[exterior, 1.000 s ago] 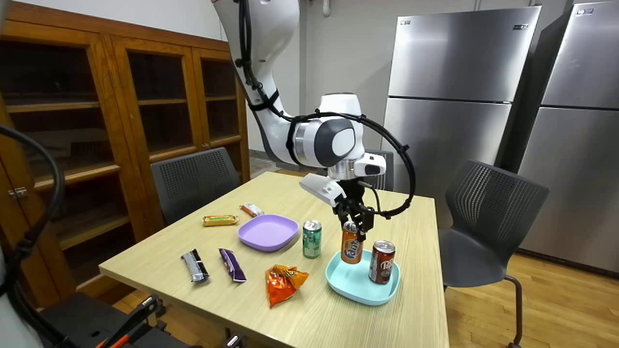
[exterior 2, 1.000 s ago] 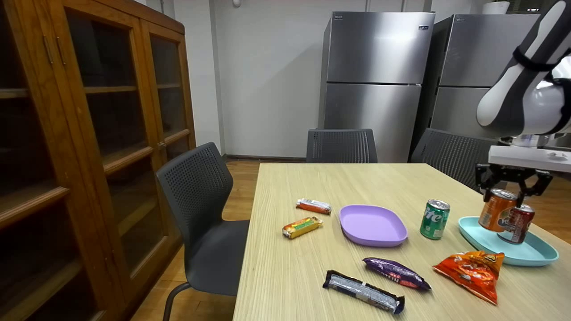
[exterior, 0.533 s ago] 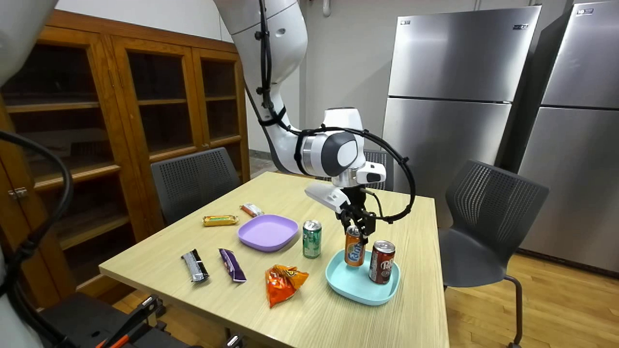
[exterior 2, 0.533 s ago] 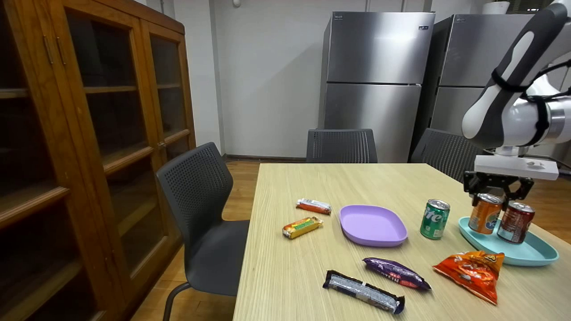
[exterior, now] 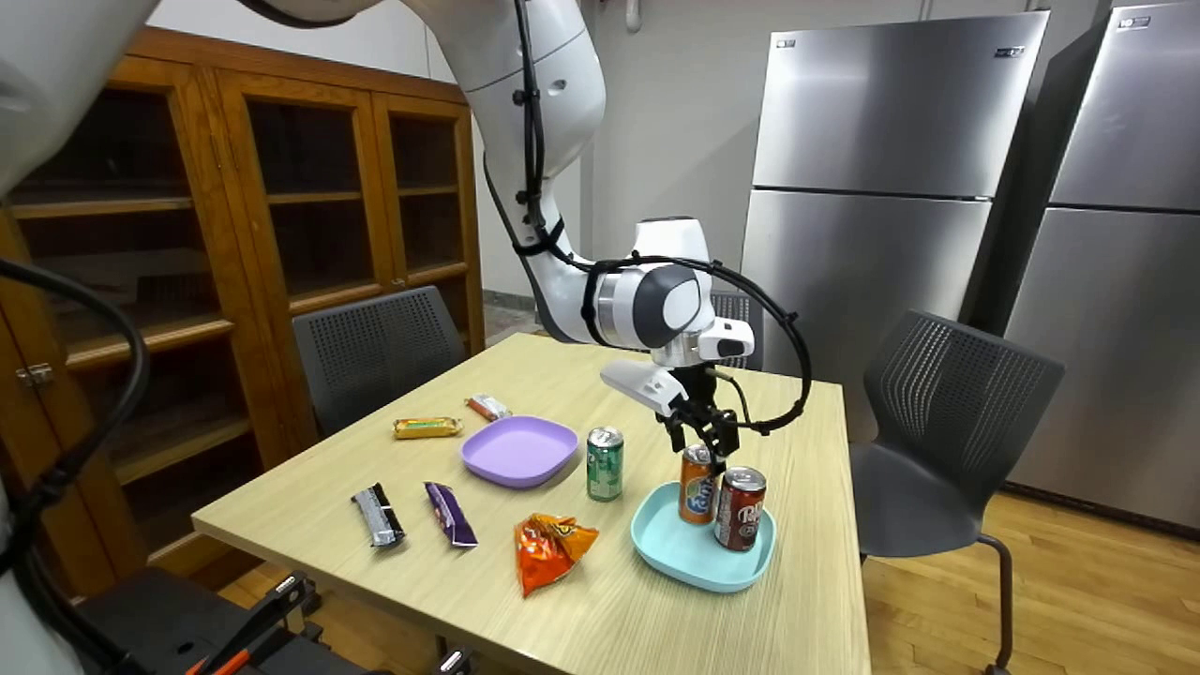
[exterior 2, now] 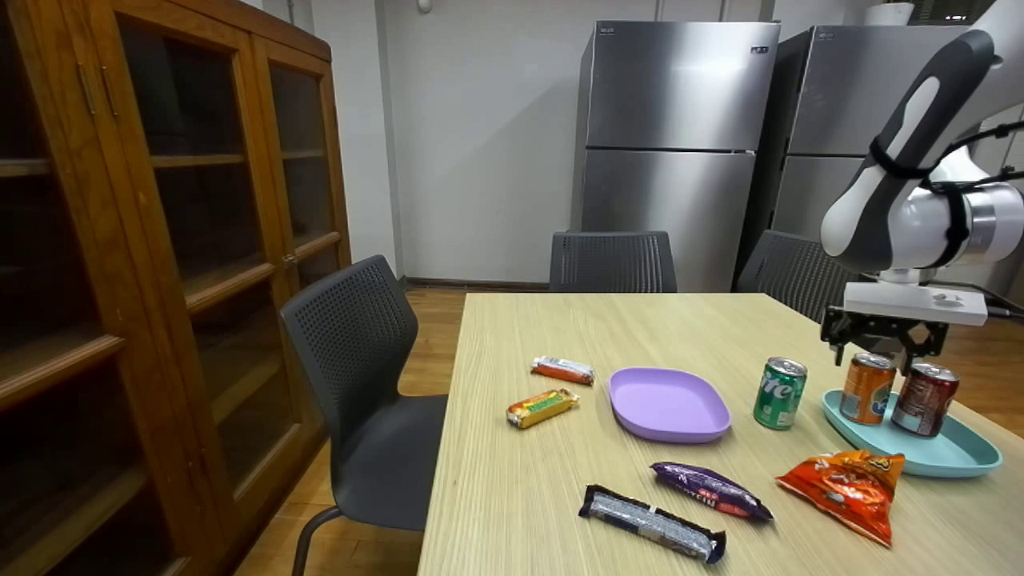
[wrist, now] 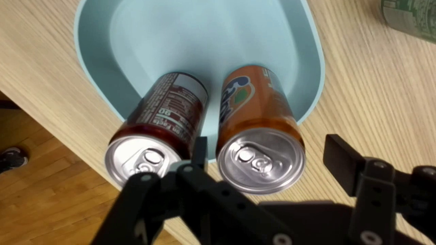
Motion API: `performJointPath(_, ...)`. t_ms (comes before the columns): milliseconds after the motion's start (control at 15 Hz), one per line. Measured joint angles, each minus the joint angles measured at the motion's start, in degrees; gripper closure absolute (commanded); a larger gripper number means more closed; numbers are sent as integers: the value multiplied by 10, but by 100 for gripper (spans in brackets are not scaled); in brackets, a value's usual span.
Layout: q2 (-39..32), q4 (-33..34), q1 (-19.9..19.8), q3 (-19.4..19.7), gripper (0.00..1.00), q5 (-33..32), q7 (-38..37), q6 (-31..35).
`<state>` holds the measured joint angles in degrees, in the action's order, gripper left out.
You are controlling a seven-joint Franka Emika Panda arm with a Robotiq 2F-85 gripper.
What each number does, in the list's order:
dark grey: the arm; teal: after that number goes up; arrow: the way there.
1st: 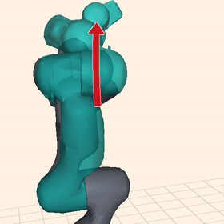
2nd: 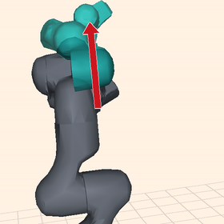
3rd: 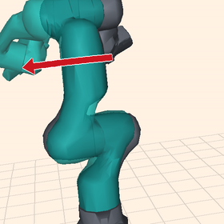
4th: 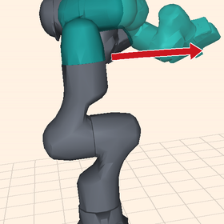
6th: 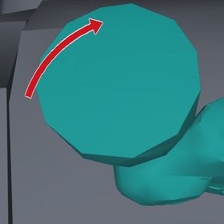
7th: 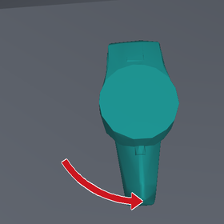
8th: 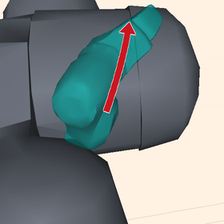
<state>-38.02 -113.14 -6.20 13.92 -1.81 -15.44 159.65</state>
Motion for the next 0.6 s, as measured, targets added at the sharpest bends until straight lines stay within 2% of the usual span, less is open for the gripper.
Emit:
performJointPath(267, 16, -1, 0, 0, 0, 0, 13, 0)
performJointPath(600, 76, -34, 3, 0, 0, -1, 40, 0)
